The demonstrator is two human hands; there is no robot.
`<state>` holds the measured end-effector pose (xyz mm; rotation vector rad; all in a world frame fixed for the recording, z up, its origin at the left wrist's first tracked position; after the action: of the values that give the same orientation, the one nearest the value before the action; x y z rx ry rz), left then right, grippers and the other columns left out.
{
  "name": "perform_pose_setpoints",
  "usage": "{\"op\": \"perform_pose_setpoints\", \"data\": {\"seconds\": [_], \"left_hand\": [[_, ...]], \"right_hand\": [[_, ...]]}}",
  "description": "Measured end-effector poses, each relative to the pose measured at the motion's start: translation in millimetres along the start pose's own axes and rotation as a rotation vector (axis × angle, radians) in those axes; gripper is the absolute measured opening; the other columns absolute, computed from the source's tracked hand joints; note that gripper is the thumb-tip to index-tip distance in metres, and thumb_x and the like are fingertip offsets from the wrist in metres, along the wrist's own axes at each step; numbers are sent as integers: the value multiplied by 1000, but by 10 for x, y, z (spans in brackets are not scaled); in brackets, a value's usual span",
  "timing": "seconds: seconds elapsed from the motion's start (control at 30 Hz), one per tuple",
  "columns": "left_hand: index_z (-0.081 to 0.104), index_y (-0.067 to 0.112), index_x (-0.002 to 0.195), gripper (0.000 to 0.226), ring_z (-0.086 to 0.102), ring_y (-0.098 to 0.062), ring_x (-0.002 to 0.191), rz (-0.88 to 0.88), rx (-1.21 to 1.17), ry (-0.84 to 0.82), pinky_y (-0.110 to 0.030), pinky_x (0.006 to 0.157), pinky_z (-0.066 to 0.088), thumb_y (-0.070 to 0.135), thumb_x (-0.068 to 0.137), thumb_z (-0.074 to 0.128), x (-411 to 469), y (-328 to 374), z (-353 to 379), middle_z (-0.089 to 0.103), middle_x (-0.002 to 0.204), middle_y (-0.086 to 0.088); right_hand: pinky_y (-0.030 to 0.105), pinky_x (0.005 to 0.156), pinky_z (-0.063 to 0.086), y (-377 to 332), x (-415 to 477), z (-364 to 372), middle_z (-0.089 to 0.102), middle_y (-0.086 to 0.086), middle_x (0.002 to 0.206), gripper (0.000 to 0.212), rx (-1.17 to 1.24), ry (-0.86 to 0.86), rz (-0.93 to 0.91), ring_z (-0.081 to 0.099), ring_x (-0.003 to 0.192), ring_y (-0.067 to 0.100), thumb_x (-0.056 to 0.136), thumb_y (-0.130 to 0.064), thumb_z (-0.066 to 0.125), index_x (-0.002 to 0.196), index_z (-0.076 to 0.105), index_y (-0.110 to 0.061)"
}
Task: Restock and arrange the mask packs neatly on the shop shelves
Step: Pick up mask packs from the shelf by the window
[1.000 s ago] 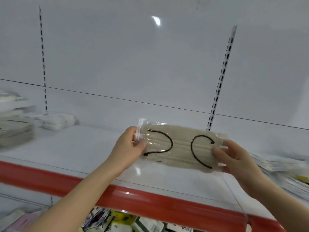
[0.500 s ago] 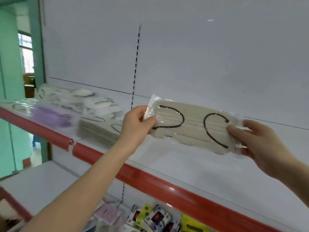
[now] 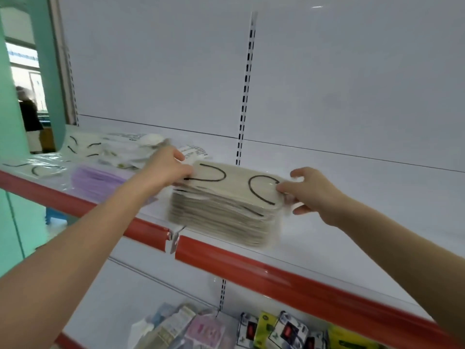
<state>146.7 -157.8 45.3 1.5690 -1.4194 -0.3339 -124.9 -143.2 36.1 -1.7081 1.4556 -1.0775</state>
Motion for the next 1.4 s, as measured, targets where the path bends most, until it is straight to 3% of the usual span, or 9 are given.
{"op": "perform_pose_setpoints", "data": {"seconds": [0.17,0.27,0.37,0.47,0.67,0.93,1.07,1.2,1.4], "left_hand": [[64,10,79,2,55,-22,75,6,174,-133,-31,68,42,12,78,65,47,-277,117,62,80,-11],[65,9,85,8,53,-21,78,13,158,-153,-27,63,36,15,80,65,62,-301,130,58,78,-6],[62,15,100,18,51,-21,87,8,133,-116,-25,57,34,17,82,65,63,-290,125,52,97,-4],[63,19,86,5,54,-21,92,28,91,-91,-25,70,37,14,83,62,89,-280,108,57,102,-4],[66,13,95,12,51,-17,92,65,68,-55,-25,79,35,16,89,55,104,-192,66,58,95,-1],[66,8,84,14,49,-18,79,73,60,-110,-29,71,35,16,87,54,99,-179,114,57,83,-6],[56,15,76,12,43,-17,72,72,112,-147,-27,58,28,19,87,55,110,-237,169,50,76,-7],[69,7,80,9,55,-15,78,82,160,-203,-26,71,39,13,84,65,42,-254,238,62,75,1],[69,6,82,14,58,-20,89,119,162,-161,-28,77,39,16,87,60,62,-226,217,66,88,-4]], "right_hand": [[27,75,40,158,70,184,51,7,121,46,-246,-28,17,49,96,19,86,-27,62,126,50,-8],[26,81,36,183,67,207,48,6,128,48,-209,-43,39,47,101,18,88,-26,61,131,47,-13],[23,74,38,173,44,204,51,5,126,40,-186,-52,26,48,98,17,88,-24,60,127,52,-17],[16,66,39,138,36,161,58,1,117,29,-149,-18,4,51,93,12,89,-24,59,117,60,-16],[25,79,38,89,48,117,56,-9,102,20,-89,2,-10,50,95,11,93,-27,53,109,60,-18],[25,81,37,98,62,137,57,-5,111,26,-116,-26,-3,49,98,13,93,-30,52,114,60,-15],[37,93,44,180,70,189,55,19,123,43,-215,-86,63,50,96,31,95,-36,47,113,59,1],[24,74,39,293,28,287,52,-5,87,33,-254,-182,92,47,82,14,96,-39,44,103,61,-11],[29,89,39,238,108,222,55,12,104,47,-262,-162,76,41,79,15,96,-40,42,119,55,-1]]}}
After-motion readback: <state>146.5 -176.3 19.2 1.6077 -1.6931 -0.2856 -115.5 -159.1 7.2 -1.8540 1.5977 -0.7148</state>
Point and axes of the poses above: each hand's wrist, its own x-axis towards the middle knuckle, its own z-axis out of the palm, y = z × x, the point moved 5 cm from there along x, towards the middle knuckle
